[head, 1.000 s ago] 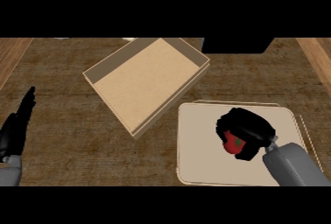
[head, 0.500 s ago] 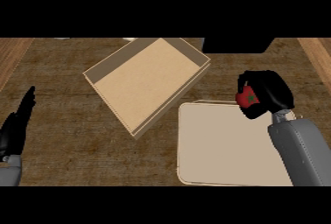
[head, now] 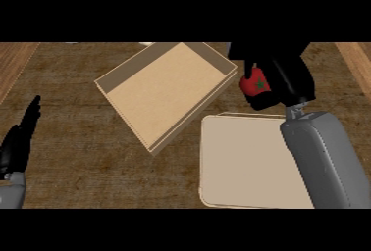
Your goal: Pick the tomato from the tray and place it in the cardboard box
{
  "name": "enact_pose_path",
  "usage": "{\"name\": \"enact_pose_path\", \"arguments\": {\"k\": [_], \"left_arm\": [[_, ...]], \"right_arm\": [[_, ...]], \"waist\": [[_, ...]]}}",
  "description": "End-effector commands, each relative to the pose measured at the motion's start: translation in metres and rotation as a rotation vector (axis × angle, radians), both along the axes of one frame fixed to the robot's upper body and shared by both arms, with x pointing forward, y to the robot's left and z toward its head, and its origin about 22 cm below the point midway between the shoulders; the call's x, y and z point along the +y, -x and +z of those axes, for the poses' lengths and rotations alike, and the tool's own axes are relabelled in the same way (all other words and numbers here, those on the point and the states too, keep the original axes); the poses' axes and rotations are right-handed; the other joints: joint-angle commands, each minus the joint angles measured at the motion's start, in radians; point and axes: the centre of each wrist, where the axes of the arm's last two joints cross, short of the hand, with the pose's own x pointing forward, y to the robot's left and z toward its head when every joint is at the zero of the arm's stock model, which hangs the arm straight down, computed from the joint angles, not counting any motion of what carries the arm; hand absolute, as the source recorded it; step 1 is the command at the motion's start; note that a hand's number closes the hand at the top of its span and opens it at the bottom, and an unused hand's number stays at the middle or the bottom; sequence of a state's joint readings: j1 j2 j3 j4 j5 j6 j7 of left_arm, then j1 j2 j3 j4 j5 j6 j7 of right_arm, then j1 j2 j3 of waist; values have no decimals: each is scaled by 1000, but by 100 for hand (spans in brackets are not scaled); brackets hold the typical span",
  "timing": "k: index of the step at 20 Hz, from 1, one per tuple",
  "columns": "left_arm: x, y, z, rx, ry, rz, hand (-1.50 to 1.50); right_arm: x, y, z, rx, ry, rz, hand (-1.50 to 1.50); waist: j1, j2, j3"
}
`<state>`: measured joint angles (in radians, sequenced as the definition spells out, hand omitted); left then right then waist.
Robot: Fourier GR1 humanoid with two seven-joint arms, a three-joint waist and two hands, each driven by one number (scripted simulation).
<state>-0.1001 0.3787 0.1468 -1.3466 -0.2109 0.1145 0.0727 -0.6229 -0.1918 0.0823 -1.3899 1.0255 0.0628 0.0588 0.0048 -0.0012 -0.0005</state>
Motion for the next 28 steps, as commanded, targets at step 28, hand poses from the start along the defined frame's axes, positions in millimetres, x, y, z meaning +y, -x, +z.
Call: {"name": "enact_pose_path", "arguments": {"k": [28], "left_arm": [[-39,-21,7,-51,-7,-93,0]], "right_arm": [[137,-96,27,208,-275,-64,150]], "waist": [[98,35,-1]]}}
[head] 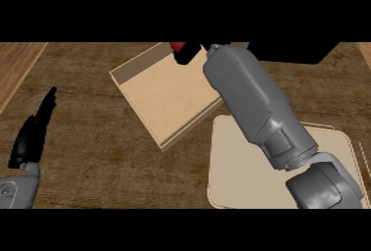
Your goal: Pick the tomato from the tray and place it in the cardboard box
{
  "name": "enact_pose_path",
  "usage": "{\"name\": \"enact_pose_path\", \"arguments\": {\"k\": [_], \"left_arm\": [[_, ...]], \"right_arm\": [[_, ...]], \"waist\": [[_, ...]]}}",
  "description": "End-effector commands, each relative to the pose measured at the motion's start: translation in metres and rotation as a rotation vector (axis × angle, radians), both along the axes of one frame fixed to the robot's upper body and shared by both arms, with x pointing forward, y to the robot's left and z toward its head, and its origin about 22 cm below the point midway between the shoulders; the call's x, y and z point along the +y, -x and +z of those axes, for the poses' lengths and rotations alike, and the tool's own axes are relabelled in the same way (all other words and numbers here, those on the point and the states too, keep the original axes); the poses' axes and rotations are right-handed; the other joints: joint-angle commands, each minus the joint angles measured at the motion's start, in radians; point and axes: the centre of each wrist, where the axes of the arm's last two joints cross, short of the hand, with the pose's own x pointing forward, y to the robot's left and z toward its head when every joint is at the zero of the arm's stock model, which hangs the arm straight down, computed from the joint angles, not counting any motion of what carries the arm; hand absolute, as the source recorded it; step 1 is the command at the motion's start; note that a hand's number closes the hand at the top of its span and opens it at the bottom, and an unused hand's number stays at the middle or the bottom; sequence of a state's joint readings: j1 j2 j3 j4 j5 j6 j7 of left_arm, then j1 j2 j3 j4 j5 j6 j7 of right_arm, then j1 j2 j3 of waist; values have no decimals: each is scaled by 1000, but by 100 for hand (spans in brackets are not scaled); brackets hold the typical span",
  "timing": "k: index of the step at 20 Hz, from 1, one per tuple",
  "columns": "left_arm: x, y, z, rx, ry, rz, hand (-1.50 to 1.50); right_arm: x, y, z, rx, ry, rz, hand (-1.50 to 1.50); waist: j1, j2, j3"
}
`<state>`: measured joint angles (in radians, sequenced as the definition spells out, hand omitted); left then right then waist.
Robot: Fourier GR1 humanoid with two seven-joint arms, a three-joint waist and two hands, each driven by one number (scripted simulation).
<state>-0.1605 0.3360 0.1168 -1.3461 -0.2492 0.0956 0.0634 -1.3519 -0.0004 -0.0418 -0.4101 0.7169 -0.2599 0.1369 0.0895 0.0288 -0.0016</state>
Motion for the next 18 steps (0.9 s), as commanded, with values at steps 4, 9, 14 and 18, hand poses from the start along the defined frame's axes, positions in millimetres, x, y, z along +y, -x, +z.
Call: {"name": "enact_pose_path", "arguments": {"k": [4,9,14,18], "left_arm": [[-15,-16,13,-21,-5,-65,0],[-17,-17,6,-12,-1,-61,0],[-16,-20,14,-19,-3,-73,0],[-17,-21,8,-14,-16,-47,0]], "right_arm": [[-5,-4,-24,98,-37,-145,-150],[-10,-5,-35,189,-96,-138,-150],[-11,-5,-35,75,-166,-109,-150],[-10,-7,-22,-49,-283,-96,-150]], "waist": [[55,18,-1],[56,21,0],[58,18,1],[31,15,2]]}}
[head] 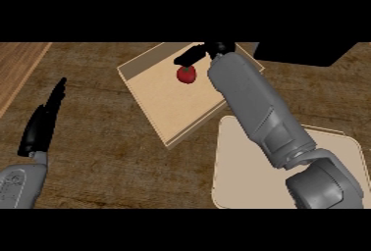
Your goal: Pick the tomato from the tray and place it in the cardboard box
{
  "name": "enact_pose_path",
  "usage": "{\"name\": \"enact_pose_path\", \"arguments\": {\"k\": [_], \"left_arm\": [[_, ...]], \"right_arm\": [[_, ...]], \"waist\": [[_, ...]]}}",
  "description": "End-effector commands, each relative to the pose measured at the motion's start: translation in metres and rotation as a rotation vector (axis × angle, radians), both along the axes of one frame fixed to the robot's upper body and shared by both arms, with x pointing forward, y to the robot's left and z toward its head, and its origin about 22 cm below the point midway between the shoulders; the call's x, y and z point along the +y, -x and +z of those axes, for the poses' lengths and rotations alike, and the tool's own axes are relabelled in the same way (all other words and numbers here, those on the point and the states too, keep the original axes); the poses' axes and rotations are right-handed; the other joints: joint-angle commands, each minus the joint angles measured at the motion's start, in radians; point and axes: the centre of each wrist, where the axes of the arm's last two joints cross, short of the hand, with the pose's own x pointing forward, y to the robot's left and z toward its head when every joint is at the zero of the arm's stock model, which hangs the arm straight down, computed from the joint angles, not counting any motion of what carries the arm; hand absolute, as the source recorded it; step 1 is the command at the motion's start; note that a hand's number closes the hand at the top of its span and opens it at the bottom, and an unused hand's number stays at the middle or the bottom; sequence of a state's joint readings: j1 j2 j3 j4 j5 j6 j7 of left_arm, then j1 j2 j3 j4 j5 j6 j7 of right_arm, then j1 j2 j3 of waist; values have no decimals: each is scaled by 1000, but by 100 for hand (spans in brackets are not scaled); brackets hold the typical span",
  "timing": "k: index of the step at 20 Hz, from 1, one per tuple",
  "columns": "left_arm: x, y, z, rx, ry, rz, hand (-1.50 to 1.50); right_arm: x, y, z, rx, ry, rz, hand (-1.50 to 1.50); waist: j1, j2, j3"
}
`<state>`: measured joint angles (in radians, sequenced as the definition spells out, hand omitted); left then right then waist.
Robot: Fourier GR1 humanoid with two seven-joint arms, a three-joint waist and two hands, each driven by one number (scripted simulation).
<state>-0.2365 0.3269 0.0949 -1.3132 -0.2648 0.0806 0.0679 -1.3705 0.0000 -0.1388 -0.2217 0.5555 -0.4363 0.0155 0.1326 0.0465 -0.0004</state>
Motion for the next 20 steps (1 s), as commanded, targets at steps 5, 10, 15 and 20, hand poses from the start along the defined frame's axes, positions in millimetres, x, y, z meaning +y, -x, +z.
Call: {"name": "enact_pose_path", "arguments": {"k": [5,10,15,20], "left_arm": [[18,7,-5,9,4,54,0],[7,1,-9,11,1,75,0],[31,26,-14,57,-1,84,0],[18,28,-16,43,11,93,0]], "right_arm": [[-15,-2,-6,-158,-249,-82,-150],[-32,-7,-1,-187,-355,-39,-150],[-83,-18,11,-142,-381,-79,-150],[-156,-18,2,-160,-360,-128,-150]], "waist": [[-29,-10,1],[-63,-12,1],[-92,-34,0],[-99,-35,1]]}}
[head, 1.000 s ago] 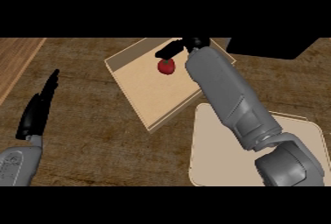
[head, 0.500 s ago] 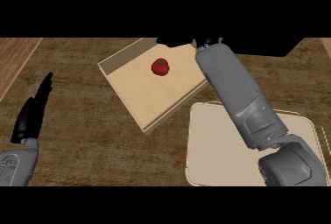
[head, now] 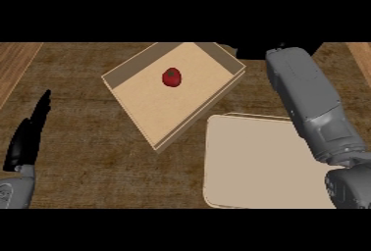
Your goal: Pick the tomato from the tray and place it in the cardboard box
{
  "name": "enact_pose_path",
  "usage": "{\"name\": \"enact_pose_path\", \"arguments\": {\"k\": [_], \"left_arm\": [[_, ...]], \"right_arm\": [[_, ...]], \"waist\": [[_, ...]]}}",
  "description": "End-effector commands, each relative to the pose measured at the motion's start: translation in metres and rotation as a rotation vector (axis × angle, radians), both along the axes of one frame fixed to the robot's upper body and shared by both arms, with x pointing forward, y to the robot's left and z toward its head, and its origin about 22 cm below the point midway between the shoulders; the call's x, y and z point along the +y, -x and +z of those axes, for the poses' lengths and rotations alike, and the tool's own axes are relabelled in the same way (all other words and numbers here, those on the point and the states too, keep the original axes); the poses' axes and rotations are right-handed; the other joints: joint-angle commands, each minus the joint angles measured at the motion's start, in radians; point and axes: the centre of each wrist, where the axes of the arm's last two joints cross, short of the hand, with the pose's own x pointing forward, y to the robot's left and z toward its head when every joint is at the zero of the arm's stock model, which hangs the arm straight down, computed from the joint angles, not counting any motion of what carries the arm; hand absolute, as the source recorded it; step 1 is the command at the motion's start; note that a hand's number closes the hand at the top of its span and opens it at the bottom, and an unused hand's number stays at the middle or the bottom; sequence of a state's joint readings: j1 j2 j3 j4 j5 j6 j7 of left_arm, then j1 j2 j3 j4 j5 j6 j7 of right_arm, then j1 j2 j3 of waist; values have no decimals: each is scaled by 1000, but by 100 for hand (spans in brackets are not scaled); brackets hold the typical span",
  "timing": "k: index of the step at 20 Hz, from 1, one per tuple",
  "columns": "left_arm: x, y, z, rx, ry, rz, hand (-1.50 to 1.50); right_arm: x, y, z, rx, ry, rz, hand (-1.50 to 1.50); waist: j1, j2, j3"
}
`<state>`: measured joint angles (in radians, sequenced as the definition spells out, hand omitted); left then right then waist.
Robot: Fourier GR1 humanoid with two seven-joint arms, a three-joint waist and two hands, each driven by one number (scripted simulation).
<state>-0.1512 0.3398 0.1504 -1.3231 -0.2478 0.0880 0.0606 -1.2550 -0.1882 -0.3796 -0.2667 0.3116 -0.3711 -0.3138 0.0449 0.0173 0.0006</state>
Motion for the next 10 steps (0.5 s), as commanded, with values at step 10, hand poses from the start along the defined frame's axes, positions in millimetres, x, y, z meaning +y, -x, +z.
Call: {"name": "enact_pose_path", "arguments": {"k": [10], "left_arm": [[-2,2,-5,13,5,32,0]], "right_arm": [[-122,21,-27,81,90,88,-150]], "waist": [[-34,-12,0]]}}
